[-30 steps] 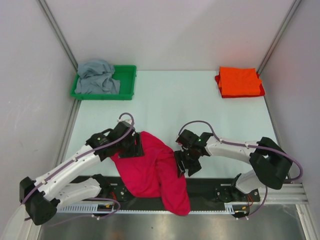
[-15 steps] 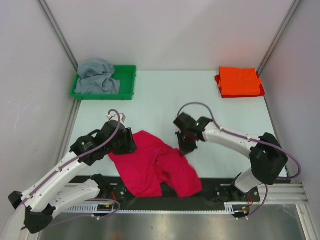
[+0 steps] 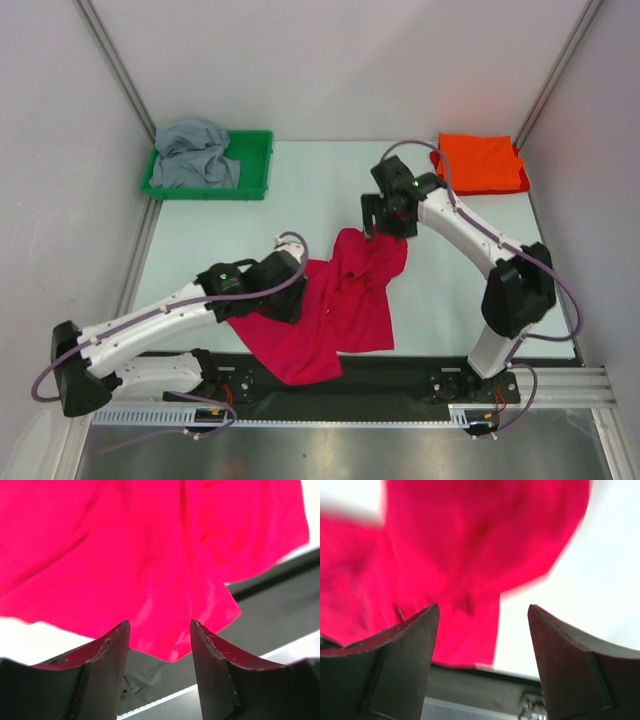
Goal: Fold and stack the t-shirts
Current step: Move the tshirt to the center of the board, then flatten the tshirt out
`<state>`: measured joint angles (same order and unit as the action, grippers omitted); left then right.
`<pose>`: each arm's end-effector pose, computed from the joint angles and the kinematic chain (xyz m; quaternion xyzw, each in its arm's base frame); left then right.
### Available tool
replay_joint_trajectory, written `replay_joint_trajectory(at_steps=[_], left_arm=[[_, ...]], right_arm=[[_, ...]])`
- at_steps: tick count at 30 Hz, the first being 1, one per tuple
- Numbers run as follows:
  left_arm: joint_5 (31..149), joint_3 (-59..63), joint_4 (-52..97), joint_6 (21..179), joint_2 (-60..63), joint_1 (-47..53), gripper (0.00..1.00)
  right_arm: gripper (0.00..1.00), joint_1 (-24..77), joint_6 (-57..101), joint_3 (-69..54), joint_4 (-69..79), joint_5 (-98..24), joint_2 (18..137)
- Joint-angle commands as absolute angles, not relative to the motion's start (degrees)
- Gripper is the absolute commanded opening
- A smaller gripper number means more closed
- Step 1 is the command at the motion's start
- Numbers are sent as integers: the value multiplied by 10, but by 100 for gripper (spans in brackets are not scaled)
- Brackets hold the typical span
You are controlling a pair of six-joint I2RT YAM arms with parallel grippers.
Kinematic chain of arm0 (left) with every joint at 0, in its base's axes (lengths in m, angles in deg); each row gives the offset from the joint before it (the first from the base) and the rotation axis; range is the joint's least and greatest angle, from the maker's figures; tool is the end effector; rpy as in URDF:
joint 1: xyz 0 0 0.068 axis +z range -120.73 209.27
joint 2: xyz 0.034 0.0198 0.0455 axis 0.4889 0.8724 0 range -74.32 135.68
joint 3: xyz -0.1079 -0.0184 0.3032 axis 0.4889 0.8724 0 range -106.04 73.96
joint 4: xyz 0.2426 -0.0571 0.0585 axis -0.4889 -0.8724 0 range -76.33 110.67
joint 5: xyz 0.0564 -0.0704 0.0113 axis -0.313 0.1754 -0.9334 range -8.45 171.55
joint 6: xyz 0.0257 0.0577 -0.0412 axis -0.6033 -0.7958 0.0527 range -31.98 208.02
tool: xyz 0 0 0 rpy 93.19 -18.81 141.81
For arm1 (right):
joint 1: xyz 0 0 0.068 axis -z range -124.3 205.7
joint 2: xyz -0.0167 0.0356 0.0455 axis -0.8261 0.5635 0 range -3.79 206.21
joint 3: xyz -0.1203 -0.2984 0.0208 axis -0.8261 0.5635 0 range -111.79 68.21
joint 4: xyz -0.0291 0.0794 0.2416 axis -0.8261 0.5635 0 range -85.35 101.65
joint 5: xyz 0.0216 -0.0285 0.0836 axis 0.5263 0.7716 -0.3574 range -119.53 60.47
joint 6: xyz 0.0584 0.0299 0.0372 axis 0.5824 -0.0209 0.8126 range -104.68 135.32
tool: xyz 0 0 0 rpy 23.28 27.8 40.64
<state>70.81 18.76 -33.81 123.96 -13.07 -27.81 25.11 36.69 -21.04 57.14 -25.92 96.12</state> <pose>0.1077 -0.1445 0.3052 0.1532 0.9509 -0.1215 0.2399 0.3312 0.1911 0.3158 -0.0709 0.9697 0.0740 0.2219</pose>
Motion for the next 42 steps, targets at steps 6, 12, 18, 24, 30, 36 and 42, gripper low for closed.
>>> replay_joint_trajectory(at_steps=[6, 12, 18, 24, 30, 36, 42], left_arm=[[736, 151, -237, 1247, 5, -402, 40], [751, 110, -237, 1317, 153, -475, 42], [758, 66, -234, 1355, 230, -513, 42], [749, 52, -241, 1378, 272, -516, 49], [726, 67, -257, 1393, 275, -516, 48], [726, 80, -262, 1396, 284, -515, 45], [723, 115, -245, 1397, 257, -512, 18]], right_arm=[[68, 313, 393, 65, 584, -385, 706], [61, 372, 361, 113, 594, -419, 672], [60, 389, 353, 113, 591, -451, 670], [60, 401, 346, 114, 599, -468, 650], [60, 402, 341, 113, 605, -478, 641], [60, 402, 341, 113, 602, -484, 639], [60, 401, 347, 120, 597, -491, 640]])
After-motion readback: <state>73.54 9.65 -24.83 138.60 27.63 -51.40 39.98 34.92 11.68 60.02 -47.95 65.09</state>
